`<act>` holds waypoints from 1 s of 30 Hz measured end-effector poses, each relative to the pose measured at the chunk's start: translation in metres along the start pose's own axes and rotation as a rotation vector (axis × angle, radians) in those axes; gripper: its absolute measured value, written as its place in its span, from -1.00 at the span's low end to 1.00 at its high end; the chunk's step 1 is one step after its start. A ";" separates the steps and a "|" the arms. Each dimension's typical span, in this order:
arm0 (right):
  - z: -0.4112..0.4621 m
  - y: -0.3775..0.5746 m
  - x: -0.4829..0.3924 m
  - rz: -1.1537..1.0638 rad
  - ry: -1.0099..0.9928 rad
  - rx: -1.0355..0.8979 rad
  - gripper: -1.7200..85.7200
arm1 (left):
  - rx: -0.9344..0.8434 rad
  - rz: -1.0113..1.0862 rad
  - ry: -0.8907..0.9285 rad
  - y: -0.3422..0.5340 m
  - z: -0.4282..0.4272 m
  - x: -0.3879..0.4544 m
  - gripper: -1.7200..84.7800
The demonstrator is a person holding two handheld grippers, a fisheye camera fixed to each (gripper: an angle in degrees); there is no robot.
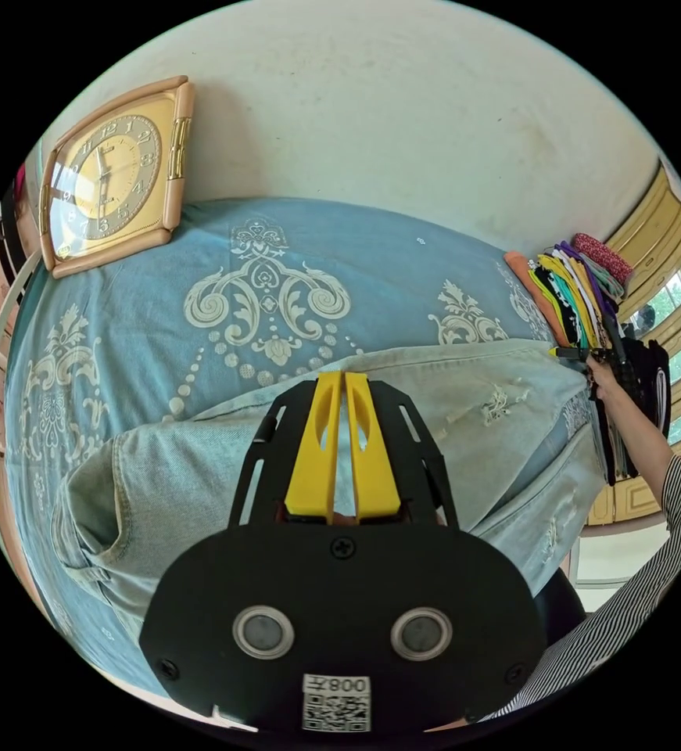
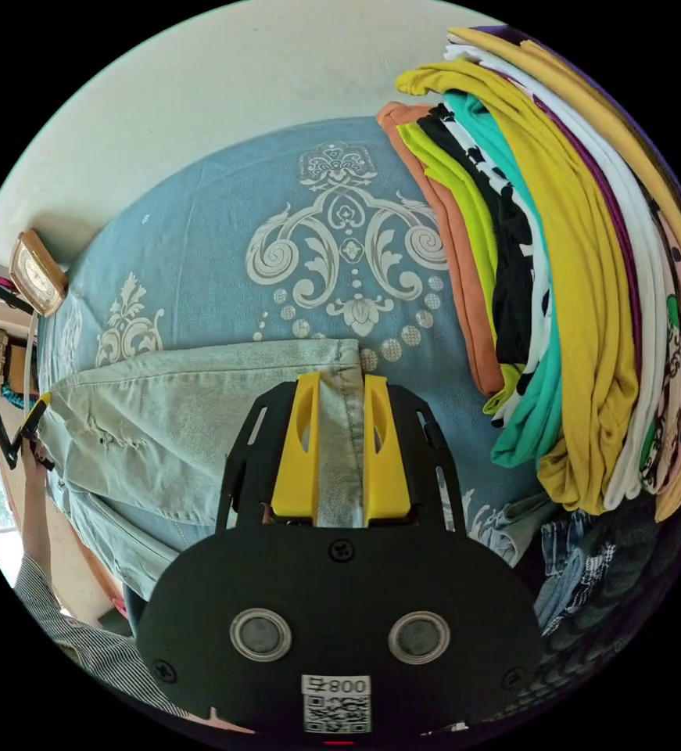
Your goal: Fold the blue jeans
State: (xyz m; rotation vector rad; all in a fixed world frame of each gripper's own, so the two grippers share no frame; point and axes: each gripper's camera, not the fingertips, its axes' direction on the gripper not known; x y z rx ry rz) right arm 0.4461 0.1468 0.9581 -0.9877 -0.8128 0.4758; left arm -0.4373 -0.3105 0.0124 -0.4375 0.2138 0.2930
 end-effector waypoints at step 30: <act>0.052 0.079 0.022 0.019 0.049 0.012 -0.77 | -0.100 -0.021 0.191 0.165 0.035 -0.035 -0.79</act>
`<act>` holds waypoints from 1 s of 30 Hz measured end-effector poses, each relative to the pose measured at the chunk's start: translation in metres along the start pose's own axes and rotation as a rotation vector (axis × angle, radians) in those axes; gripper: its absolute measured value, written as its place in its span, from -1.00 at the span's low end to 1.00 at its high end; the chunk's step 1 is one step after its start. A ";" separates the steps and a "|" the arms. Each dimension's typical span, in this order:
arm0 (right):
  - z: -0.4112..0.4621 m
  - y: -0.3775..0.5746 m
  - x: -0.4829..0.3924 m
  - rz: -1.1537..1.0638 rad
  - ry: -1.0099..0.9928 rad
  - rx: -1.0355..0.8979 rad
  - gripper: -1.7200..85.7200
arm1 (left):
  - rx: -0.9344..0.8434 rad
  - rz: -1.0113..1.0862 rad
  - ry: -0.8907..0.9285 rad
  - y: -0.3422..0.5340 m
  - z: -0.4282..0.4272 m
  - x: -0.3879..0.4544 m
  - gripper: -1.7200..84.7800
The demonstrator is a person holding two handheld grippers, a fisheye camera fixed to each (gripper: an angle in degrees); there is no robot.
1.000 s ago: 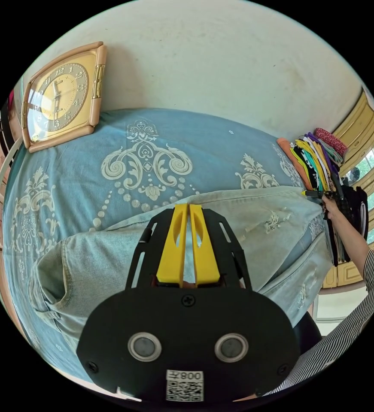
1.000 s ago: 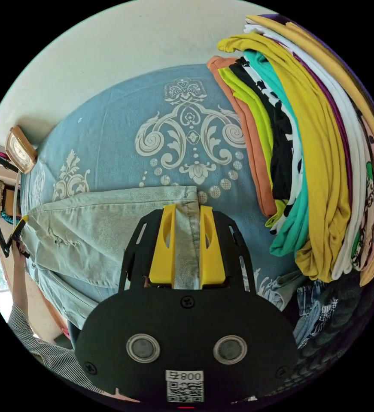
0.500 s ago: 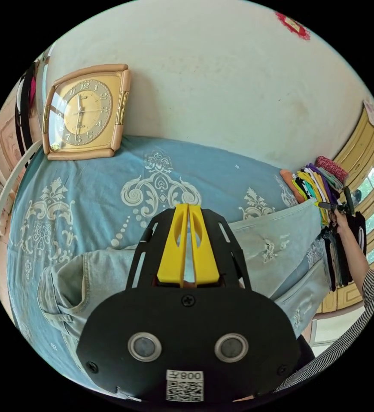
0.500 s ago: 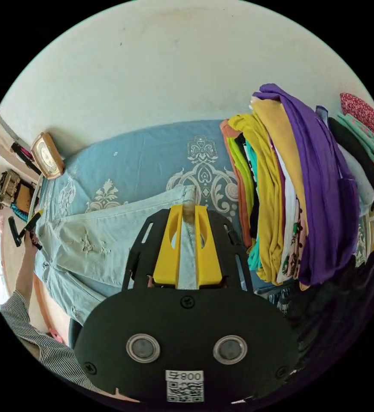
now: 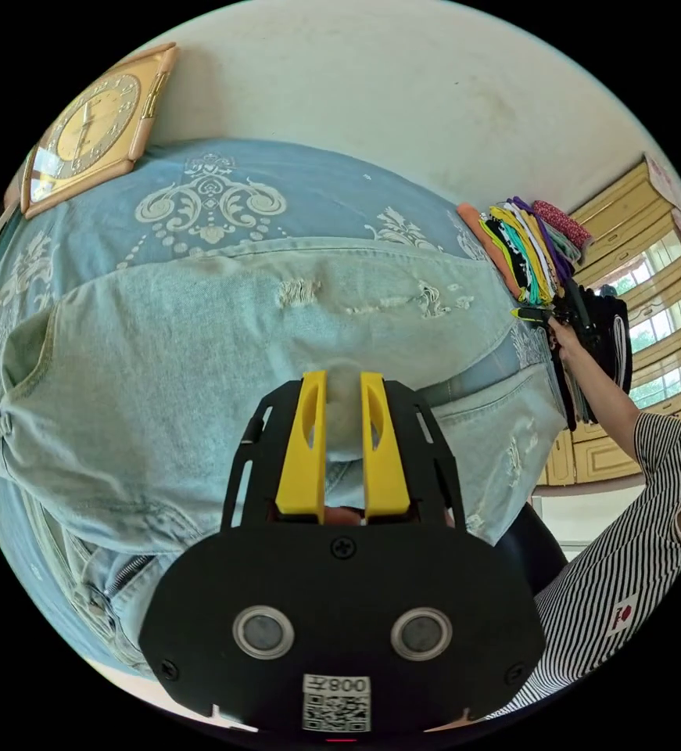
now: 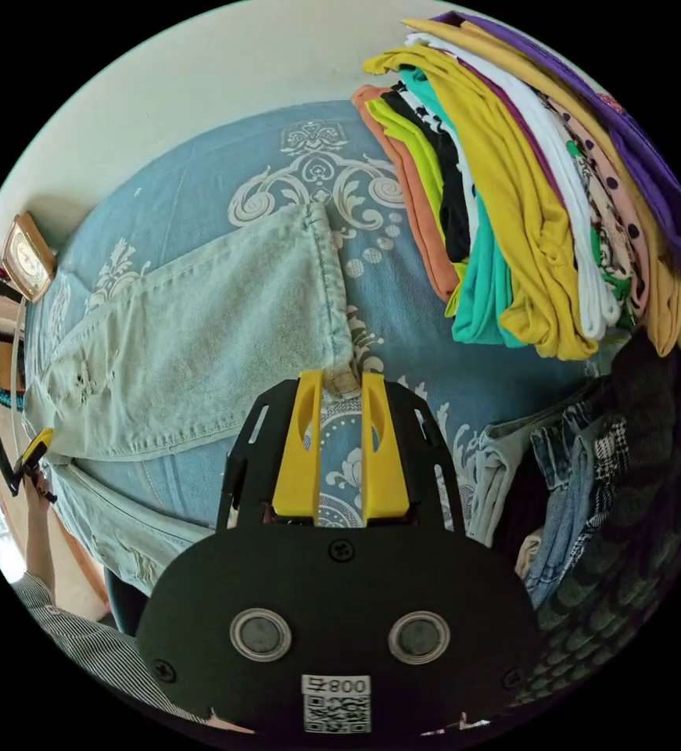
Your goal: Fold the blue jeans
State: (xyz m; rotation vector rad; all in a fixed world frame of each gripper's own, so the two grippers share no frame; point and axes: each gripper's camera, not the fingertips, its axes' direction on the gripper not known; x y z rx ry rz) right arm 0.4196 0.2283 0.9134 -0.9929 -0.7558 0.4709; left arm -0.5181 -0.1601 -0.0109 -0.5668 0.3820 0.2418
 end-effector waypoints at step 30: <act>0.073 0.145 -0.197 -0.423 -0.166 0.008 -0.92 | 0.128 -0.725 -0.270 0.325 -0.096 -0.140 -0.83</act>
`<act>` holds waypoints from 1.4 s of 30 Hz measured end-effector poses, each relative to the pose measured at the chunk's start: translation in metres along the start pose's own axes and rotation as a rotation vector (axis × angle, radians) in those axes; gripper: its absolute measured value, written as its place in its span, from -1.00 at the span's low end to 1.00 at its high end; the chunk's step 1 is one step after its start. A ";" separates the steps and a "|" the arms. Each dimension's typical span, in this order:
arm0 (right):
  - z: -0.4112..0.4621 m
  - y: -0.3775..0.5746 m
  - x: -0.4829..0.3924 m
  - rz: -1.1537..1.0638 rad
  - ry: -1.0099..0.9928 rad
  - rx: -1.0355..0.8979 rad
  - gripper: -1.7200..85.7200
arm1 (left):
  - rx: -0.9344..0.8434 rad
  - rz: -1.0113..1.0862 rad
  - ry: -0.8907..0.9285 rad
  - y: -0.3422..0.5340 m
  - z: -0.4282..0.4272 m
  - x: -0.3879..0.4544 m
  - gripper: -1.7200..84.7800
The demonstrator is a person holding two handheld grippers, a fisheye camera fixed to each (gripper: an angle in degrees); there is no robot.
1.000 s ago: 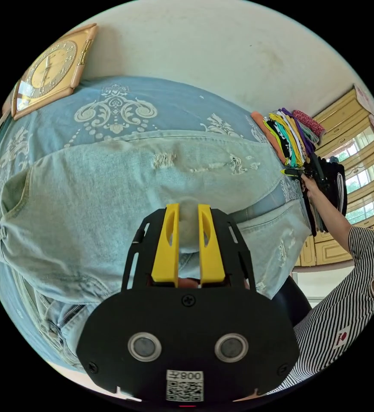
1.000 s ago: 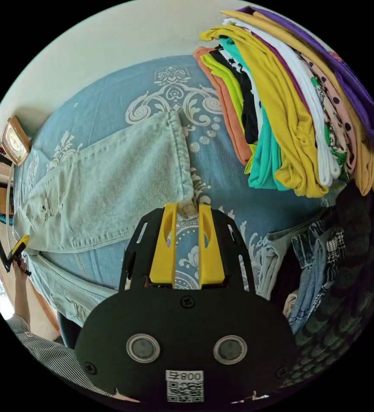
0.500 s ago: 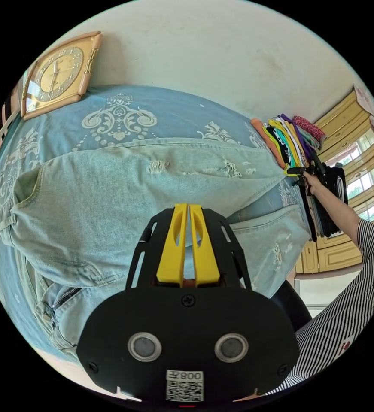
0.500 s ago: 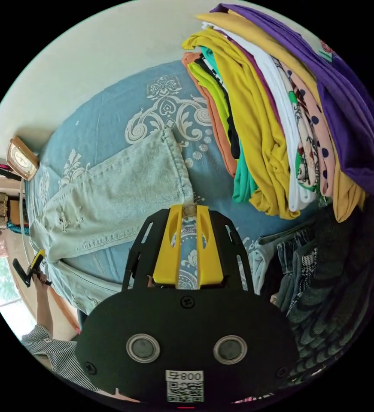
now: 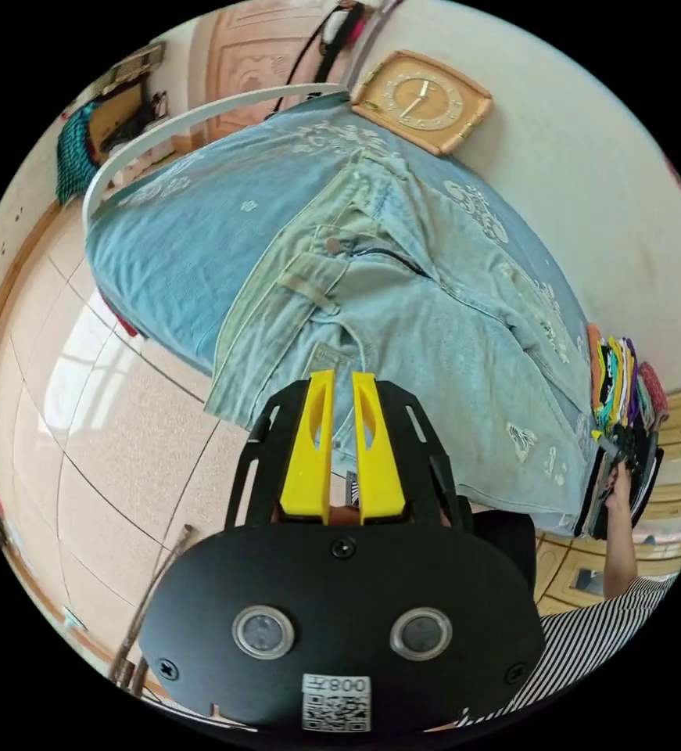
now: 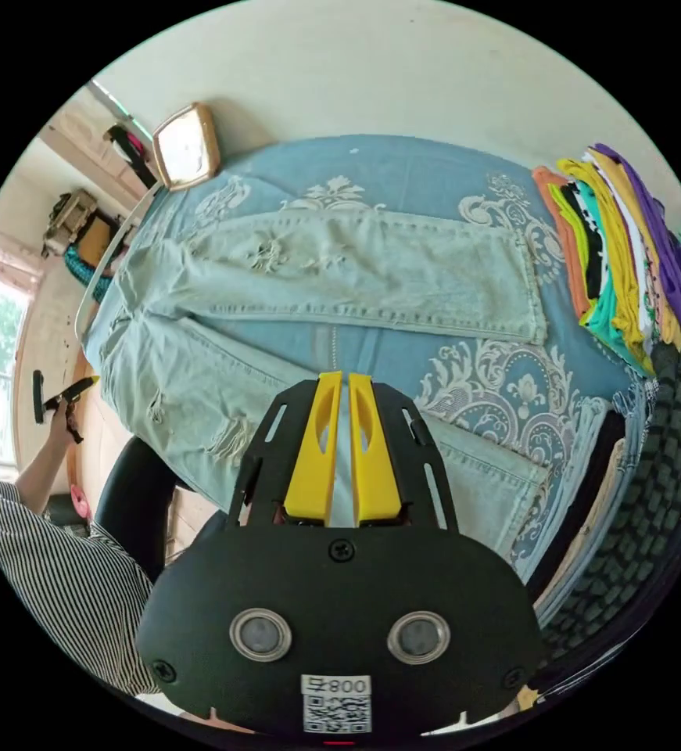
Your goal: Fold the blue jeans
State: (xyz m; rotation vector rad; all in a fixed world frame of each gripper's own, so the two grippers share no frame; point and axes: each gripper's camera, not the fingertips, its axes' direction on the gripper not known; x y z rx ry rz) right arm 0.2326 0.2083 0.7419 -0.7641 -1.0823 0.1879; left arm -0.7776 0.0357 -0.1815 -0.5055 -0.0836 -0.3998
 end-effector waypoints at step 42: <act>0.402 -0.316 -0.332 -0.609 0.079 -0.159 -0.78 | 0.032 0.076 0.252 -0.263 0.086 -0.087 -0.84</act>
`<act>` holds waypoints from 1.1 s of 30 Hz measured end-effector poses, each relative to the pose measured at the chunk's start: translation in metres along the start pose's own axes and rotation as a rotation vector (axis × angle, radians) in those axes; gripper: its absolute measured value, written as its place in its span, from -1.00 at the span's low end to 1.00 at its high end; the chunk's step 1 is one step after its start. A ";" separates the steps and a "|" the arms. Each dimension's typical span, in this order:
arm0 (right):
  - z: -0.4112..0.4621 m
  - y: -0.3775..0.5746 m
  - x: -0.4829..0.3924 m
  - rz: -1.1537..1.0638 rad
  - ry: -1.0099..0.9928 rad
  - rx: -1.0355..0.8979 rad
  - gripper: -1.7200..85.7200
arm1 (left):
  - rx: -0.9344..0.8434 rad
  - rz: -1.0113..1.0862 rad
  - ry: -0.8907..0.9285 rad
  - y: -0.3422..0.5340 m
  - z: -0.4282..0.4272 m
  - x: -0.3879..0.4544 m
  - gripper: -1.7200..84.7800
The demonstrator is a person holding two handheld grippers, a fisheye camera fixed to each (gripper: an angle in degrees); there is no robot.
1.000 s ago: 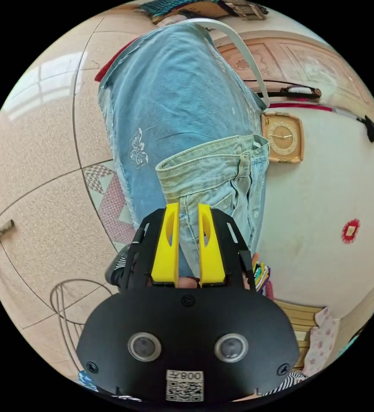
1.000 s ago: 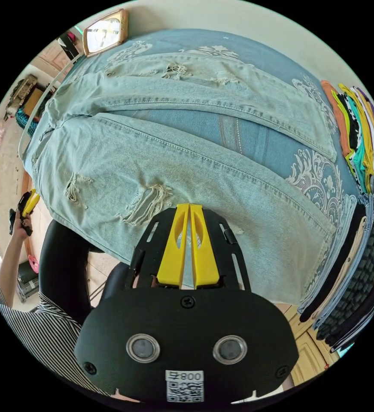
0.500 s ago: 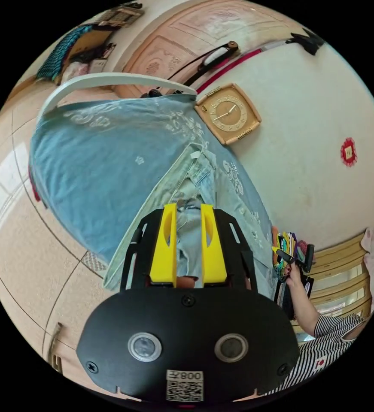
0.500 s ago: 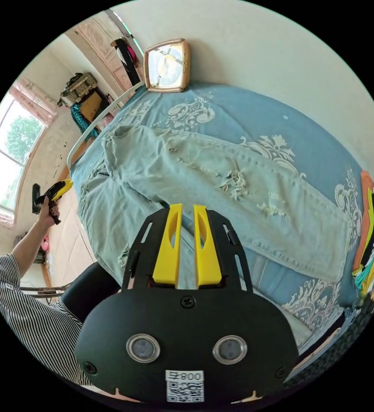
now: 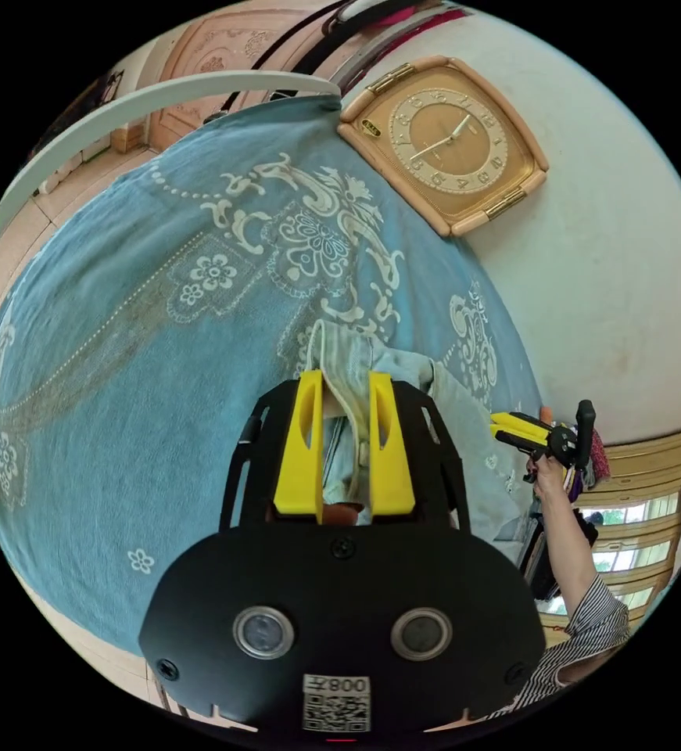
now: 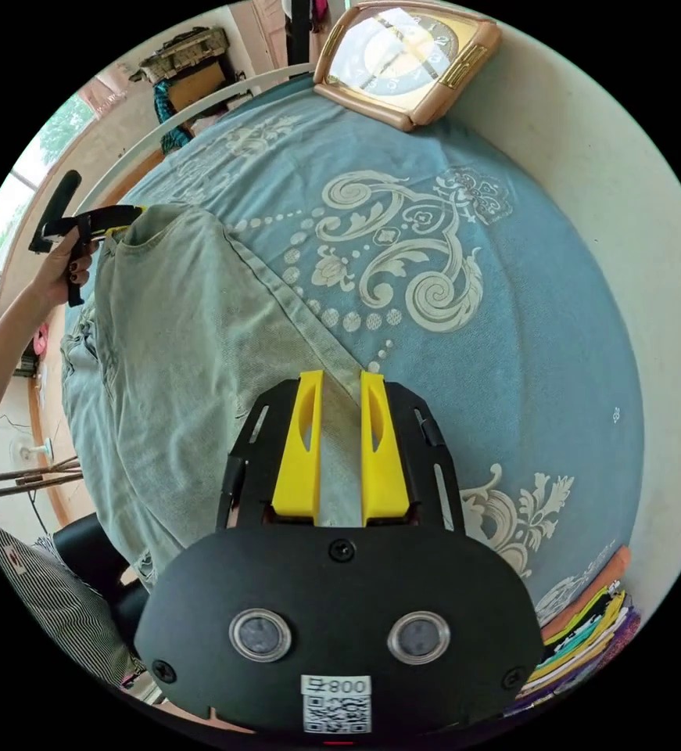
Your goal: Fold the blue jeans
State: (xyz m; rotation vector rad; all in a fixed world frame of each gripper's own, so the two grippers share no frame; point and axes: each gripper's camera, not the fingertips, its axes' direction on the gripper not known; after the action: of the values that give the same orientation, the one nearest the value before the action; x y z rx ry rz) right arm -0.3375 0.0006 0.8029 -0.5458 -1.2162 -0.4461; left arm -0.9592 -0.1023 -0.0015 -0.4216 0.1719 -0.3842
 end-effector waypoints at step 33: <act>0.090 -0.066 -0.157 -0.216 -0.195 0.322 -0.77 | -0.045 0.168 0.006 0.116 -0.050 -0.010 -0.74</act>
State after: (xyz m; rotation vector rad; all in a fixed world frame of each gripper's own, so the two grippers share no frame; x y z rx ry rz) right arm -0.4897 0.0092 0.6856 -0.1849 -1.5081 -0.3740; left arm -0.9426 -0.0186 -0.0957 -0.4470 0.2201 -0.2165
